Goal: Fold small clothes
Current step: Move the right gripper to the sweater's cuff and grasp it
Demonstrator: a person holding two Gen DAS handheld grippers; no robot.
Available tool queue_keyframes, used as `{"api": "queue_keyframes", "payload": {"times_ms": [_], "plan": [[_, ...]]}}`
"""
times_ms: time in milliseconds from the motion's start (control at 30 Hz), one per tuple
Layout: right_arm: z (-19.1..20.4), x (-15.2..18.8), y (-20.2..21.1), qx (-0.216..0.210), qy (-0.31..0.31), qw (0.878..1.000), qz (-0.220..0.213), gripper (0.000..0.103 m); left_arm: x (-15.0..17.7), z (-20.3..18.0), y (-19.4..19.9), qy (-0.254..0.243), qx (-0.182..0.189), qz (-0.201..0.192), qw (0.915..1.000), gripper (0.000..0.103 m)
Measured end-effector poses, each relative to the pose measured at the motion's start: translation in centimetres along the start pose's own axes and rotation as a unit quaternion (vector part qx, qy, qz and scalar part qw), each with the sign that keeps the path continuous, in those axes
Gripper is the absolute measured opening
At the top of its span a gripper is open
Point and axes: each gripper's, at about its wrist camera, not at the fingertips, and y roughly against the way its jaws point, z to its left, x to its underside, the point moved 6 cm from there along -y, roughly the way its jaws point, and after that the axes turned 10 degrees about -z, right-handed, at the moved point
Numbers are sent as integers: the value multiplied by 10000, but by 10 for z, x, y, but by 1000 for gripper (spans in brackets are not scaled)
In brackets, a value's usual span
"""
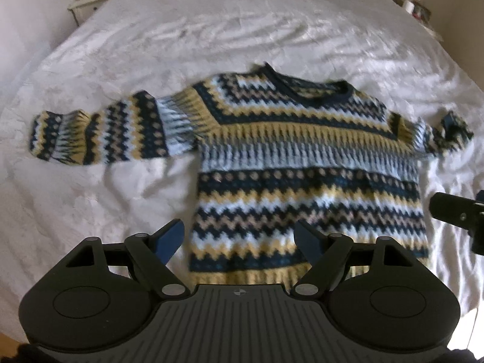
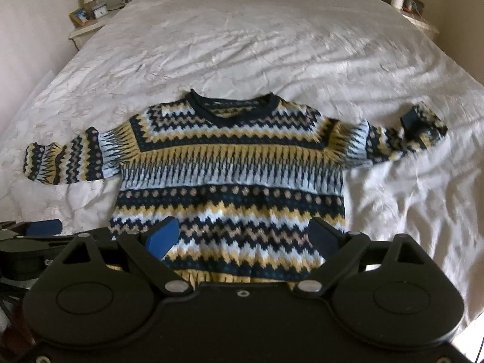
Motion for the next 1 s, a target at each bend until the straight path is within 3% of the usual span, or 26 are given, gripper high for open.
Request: {"api": "queue_keyframes", "payload": {"times_ms": [367, 500, 633, 867, 1000], "plan": [[-23, -28, -1, 415, 454, 9966, -541, 89, -7, 21, 11, 564, -357, -227, 9975, 67], [-56, -31, -4, 691, 396, 9944, -687, 76, -9, 11, 13, 553, -315, -200, 9978, 58], [-96, -35, -7, 1069, 443, 9892, -895, 65, -15, -10, 15, 487, -226, -239, 9983, 55], [-182, -40, -27, 1325, 277, 9862, -957, 63, -22, -66, 12, 276, -182, -275, 9991, 51], [-232, -40, -51, 1291, 450, 9870, -849, 62, -24, -105, 5, 461, -248, -109, 9986, 51]]}}
